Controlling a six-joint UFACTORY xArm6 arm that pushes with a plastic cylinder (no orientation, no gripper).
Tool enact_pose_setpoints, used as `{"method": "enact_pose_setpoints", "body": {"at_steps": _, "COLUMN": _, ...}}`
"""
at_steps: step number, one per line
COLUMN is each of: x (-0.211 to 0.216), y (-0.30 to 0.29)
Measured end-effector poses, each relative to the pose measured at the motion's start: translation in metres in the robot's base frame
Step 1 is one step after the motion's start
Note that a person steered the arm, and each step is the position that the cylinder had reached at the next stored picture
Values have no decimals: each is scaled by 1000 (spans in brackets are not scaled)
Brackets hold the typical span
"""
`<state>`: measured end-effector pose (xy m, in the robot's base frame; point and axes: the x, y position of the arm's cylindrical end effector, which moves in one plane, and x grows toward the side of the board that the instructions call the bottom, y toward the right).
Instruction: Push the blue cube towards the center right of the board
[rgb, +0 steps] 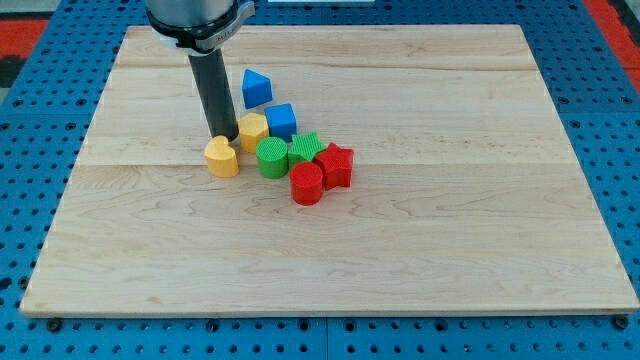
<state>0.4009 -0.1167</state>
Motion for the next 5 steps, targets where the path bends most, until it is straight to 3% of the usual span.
{"method": "enact_pose_setpoints", "body": {"at_steps": 1, "x": -17, "y": 0}}
{"method": "enact_pose_setpoints", "body": {"at_steps": 5, "x": -26, "y": 151}}
